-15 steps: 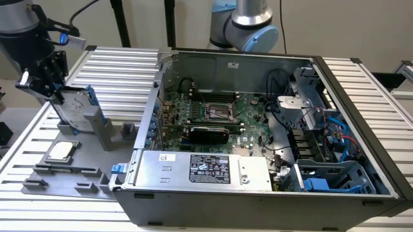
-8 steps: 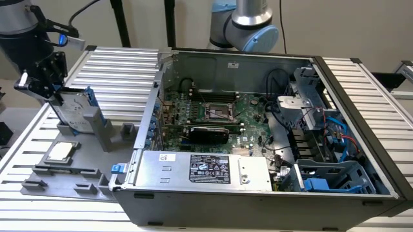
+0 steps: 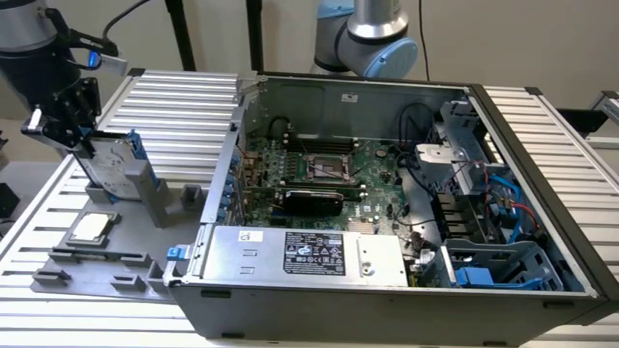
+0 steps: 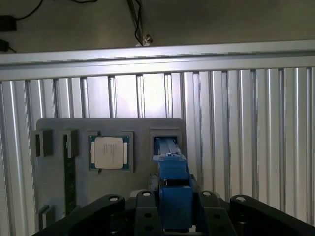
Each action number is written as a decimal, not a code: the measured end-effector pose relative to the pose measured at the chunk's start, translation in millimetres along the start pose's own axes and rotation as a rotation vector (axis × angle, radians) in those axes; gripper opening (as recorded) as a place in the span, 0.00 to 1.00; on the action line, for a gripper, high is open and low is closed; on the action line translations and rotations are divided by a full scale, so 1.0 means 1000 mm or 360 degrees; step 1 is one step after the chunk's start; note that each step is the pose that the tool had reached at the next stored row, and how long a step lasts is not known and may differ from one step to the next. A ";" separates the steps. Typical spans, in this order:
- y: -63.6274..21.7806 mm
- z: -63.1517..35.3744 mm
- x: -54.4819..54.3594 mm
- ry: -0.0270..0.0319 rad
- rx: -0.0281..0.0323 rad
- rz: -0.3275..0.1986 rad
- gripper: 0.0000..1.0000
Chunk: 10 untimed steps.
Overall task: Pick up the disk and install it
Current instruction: 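Pick up the disk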
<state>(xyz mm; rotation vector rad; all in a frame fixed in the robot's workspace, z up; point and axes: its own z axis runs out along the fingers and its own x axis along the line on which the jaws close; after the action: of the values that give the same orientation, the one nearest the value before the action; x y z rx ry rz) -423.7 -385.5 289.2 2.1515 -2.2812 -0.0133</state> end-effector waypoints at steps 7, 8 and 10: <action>0.0000 -0.0001 0.000 -0.00001 0.00002 0.0000 0.00; 0.0000 -0.0006 0.000 0.00001 0.00002 0.0000 0.00; 0.0000 -0.0024 0.000 0.00000 0.00003 0.0000 0.00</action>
<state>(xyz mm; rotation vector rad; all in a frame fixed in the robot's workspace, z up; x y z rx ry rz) -423.7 -385.5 291.6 2.1515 -2.2814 -0.0131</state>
